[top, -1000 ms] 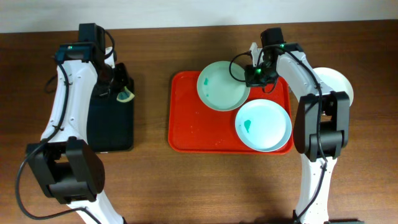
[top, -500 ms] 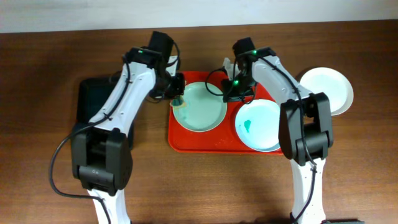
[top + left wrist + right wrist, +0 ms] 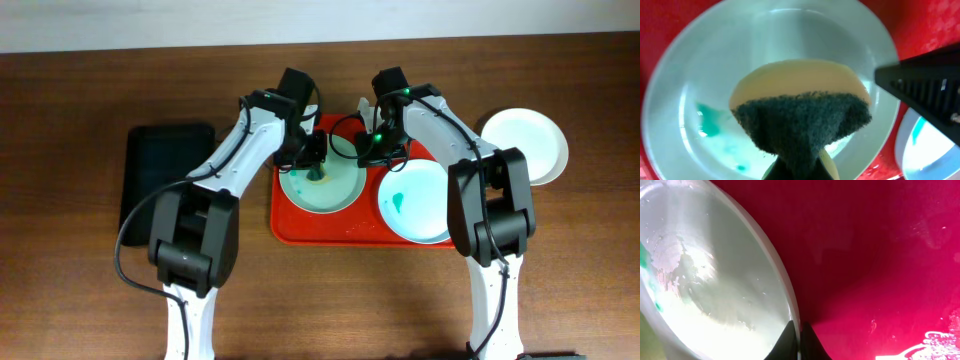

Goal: Clean dirty plates on tray and stack at the side
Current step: 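Bring the sponge with the left gripper and scrub the pale-green plate, then lift the pale-green plate with the right gripper and stack it on the side plate, then grip the rim of the remaining stained plate with the right gripper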

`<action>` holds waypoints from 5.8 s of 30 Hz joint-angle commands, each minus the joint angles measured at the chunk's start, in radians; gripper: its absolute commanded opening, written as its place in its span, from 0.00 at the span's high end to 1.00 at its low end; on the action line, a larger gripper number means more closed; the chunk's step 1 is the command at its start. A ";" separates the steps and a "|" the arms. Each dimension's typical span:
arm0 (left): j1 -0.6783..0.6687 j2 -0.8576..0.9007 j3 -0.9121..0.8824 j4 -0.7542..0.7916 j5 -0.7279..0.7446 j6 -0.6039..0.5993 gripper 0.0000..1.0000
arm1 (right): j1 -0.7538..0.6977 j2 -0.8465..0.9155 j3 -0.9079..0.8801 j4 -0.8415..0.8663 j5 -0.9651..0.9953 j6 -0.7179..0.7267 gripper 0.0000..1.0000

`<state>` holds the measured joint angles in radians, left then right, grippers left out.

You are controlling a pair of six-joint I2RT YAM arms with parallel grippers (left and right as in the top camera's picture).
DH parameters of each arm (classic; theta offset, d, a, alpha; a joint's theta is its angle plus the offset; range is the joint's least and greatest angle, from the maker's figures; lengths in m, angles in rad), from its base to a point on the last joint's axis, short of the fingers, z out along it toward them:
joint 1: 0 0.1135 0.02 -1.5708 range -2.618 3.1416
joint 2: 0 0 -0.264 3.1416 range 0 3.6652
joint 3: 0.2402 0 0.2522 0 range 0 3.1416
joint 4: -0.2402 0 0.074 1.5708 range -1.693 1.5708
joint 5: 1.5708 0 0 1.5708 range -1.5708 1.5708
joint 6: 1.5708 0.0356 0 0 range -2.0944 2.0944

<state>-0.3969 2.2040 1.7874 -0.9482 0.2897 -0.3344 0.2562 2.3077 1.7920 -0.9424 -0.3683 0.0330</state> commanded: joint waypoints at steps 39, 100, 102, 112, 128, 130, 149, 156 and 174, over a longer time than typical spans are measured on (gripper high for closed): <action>0.020 0.010 -0.142 -0.064 -0.614 0.000 1.00 | -0.002 0.007 -0.020 0.043 0.051 0.010 0.96; 0.380 -0.262 -0.019 -0.164 -0.488 -0.054 1.00 | 0.463 -0.362 0.045 0.024 1.208 -0.439 0.96; 0.380 -0.255 -0.019 -0.165 -0.487 -0.054 1.00 | 0.324 -0.352 0.045 0.005 0.598 -0.434 0.96; 0.380 -0.222 -0.020 -0.164 -0.449 -0.055 1.00 | -0.539 -0.297 0.006 -0.057 0.087 -0.102 0.96; 0.380 -0.222 -0.020 -0.138 -0.383 -0.054 1.00 | -0.871 -0.162 -0.017 0.053 0.090 -0.021 0.39; 0.380 -0.222 -0.020 -0.137 -0.383 -0.054 1.00 | -0.870 -0.190 -0.017 0.008 0.090 -0.020 0.33; 0.380 -0.222 -0.020 -0.145 -0.383 -0.054 1.00 | -0.236 -0.279 -0.277 -0.105 0.376 -0.332 0.30; 0.380 -0.222 -0.020 -0.144 -0.383 -0.054 1.00 | -0.250 -0.278 -0.323 -0.153 0.379 -0.285 0.30; 0.379 -0.222 -0.020 -0.142 -0.382 -0.054 1.00 | -0.250 -0.276 -0.312 -0.231 0.352 -0.103 0.27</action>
<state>-0.0208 1.9751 1.7710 -1.0927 -0.1009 -0.4007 0.0090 2.0483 1.4628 -1.1702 -0.1020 -0.0784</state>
